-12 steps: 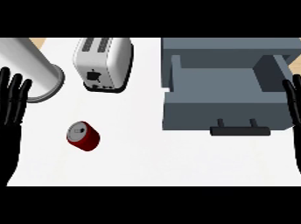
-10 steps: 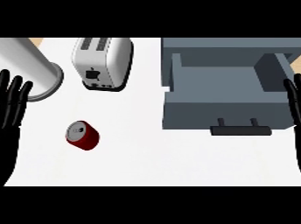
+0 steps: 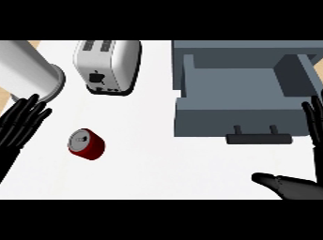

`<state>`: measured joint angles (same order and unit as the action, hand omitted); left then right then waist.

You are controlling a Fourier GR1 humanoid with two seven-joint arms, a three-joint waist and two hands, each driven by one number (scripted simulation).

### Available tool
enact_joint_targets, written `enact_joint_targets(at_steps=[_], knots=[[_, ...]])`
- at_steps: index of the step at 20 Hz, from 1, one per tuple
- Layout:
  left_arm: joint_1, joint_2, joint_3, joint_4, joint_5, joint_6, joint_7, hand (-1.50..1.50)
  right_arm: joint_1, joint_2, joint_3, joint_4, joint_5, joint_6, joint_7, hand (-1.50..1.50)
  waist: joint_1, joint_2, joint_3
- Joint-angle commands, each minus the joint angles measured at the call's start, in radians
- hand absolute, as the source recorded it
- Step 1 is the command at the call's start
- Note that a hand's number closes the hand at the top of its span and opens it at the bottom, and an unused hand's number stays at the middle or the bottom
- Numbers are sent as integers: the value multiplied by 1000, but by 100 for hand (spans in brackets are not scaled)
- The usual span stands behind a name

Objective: Pick up the can, place it into the drawer and close the drawer

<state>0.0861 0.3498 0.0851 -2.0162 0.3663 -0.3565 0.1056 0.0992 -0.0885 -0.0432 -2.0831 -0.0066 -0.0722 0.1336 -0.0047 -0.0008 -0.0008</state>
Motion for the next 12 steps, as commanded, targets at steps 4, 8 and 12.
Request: enact_joint_targets(at_steps=[4, 8, 12], knots=[[11, 120, 145, 53, 208, -149, 99, -150, 66, -42, -134, 5, -105, 44, 26, -150, 4, 0, 1], [60, 175, 222, -65, 329, -155, 206, -150, 117, -68, -171, -96, -151, 76, 92, -150, 7, -2, 1], [117, 127, 266, -44, 316, -223, 174, -150, 192, -62, -242, -81, -213, 140, 25, -150, 5, -1, 1]])
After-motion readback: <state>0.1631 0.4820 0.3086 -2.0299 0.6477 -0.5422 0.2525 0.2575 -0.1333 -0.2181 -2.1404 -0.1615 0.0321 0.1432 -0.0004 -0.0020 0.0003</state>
